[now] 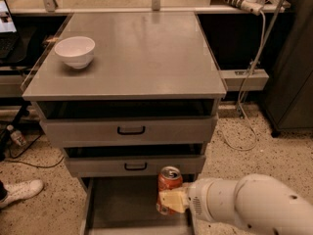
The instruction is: Place coke can into bottom drawer
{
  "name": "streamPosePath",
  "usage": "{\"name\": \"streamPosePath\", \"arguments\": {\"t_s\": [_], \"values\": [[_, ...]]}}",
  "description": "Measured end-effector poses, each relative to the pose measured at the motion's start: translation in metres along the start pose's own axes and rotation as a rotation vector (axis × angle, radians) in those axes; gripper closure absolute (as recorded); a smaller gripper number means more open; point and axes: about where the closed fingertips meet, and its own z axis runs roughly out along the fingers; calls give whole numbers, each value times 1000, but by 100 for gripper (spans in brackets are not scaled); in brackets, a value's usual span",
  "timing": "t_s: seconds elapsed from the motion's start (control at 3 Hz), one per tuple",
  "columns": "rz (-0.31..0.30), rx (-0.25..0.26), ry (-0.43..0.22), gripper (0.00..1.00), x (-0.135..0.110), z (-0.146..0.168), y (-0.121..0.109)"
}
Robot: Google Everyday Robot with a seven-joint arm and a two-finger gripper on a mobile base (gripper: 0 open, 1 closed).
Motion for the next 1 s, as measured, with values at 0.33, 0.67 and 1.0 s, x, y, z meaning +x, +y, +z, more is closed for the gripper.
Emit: {"name": "streamPosePath", "arguments": {"t_s": [0.33,0.67,1.0], "values": [[47,-8,47,100,36,53,-11],[100,-22,101,100,66,101,-15],[81,-31,99,100,61,107,-9]]}}
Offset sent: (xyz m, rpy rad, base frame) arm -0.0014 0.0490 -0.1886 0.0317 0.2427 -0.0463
